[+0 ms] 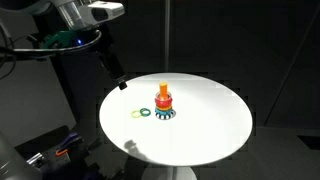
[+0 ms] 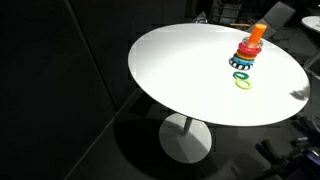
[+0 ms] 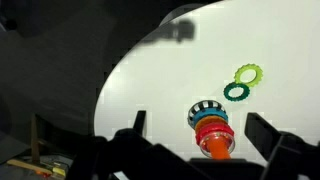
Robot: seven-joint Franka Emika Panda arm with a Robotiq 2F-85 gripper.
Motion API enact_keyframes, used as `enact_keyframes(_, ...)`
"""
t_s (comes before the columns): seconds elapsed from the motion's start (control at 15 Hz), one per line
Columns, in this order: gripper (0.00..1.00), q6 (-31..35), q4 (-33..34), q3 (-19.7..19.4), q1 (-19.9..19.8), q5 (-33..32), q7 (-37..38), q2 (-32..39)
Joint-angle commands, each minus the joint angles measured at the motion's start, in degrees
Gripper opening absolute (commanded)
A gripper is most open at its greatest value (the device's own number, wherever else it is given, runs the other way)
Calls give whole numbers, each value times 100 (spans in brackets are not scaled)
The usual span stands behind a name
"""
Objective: Take the clear ring off the stack and put it on the table
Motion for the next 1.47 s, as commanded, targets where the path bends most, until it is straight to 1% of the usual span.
enact_keyframes(0.0, 100, -17, 14, 25, -25, 26, -20, 3)
enact_keyframes(0.33, 100, -29, 32, 4, -17, 46, -35, 19)
enact_keyframes(0.53, 100, -3, 119, -37, 9, 84, -53, 184)
enact_keyframes(0.67, 100, 36, 174, -6, -9, 48, -21, 343)
enact_keyframes(1.0, 100, 94, 344, -75, 53, 125, -103, 778)
enact_keyframes(1.4, 100, 394, 777, -109, 93, 165, -146, 1491)
